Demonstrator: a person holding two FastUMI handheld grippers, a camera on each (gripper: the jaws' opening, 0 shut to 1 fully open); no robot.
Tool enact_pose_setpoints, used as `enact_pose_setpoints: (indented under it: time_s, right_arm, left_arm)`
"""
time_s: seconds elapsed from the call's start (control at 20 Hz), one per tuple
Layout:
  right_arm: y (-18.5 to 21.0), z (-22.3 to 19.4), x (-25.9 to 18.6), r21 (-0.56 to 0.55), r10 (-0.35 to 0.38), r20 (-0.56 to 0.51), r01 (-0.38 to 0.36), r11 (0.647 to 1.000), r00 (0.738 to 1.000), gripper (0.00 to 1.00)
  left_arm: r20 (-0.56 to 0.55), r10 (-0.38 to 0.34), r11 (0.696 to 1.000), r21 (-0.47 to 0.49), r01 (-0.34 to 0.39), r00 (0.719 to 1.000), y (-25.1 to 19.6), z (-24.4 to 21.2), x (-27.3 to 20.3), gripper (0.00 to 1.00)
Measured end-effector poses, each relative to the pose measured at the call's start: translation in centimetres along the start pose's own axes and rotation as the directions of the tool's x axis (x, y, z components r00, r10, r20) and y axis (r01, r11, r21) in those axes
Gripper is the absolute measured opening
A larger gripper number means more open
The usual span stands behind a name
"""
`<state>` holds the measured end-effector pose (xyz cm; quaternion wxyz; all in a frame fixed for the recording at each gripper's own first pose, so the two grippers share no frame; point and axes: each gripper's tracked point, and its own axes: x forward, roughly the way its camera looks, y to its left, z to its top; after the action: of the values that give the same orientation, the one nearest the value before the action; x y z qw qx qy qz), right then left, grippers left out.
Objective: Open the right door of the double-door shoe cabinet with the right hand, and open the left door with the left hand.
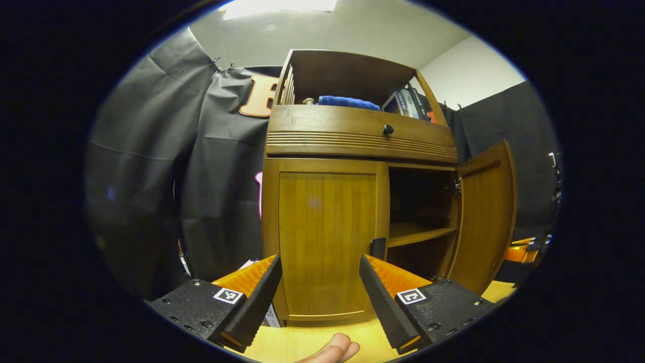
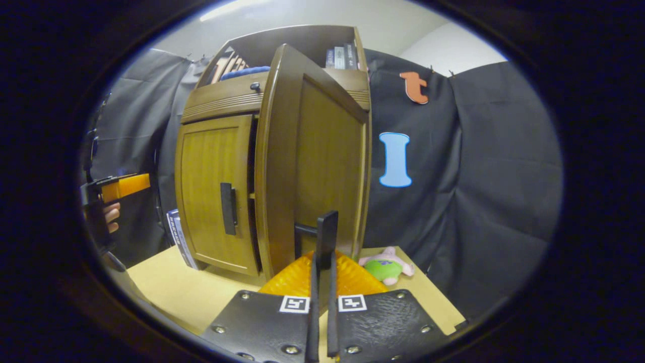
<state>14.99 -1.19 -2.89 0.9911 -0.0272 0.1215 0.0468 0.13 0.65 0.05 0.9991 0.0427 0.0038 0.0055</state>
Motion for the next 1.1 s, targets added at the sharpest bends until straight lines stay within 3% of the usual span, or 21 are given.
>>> enact_pose_setpoints:
  time_s: [0.1, 0.25, 0.3, 0.4, 0.7, 0.75, 0.8, 0.95, 1.0, 1.1]
  right_arm:
    - [-2.1, 0.1, -0.4, 0.004, -0.032, -0.001, 0.032, 0.999, 0.999, 0.01]
    - [-4.3, 0.0, -0.3, 0.025, -0.075, -0.001, 0.076, 0.997, 0.997, 0.01]
    - [-5.5, 0.0, -0.4, 0.017, -0.098, 0.001, 0.098, 0.995, 0.995, 0.02]
    - [-8.5, 0.2, -0.6, -0.035, -0.168, 0.013, 0.169, 0.985, 0.986, 0.01]
    - [-12.6, 0.0, 0.3, 0.085, -0.085, 0.024, 0.082, 0.993, 0.996, 0.0]
    - [-13.0, 0.0, 0.5, 0.091, -0.061, 0.028, 0.059, 0.994, 0.998, 0.01]
    - [-13.3, -0.1, 0.7, 0.101, -0.033, 0.028, 0.03, 0.994, 0.999, 0.01]
    - [-13.9, -0.1, 1.2, 0.122, 0.035, 0.025, -0.037, 0.992, 0.999, 0.01]
    - [-13.9, 0.0, 1.3, 0.117, 0.056, 0.022, -0.058, 0.991, 0.998, 0.01]
    - [-13.4, 0.0, 1.1, 0.077, 0.106, 0.03, -0.108, 0.991, 0.994, 0.01]
  left_arm:
    - [-0.003, 0.003, 1.0, 0.001, -0.003, 1.0, 0.0, -0.1, 0.1, 0.95]
    - [-0.006, 0.008, 1.0, 0.009, -0.008, 1.0, -0.2, -0.4, 0.3, 0.91]
    - [-0.008, 0.008, 1.0, 0.011, -0.008, 1.0, -0.4, -0.5, 0.4, 0.95]
    - [-0.015, 0.007, 1.0, 0.02, -0.007, 1.0, -0.7, -0.8, 0.5, 0.91]
    - [-0.026, 0.004, 0.999, 0.046, -0.003, 1.0, -1.8, -1.5, 0.8, 0.95]
    - [-0.026, 0.005, 0.999, 0.05, -0.003, 1.0, -1.9, -1.5, 0.8, 0.91]
    - [-0.025, 0.008, 0.999, 0.052, -0.007, 1.0, -1.9, -1.6, 0.8, 0.95]
    - [-0.03, 0.029, 0.998, 0.058, -0.028, 0.999, -2.0, -2.1, 1.2, 0.91]
    - [-0.036, 0.038, 0.998, 0.059, -0.036, 0.999, -2.1, -2.3, 1.3, 0.95]
    - [-0.045, 0.047, 0.997, 0.062, -0.044, 0.998, -2.6, -2.8, 1.7, 0.91]
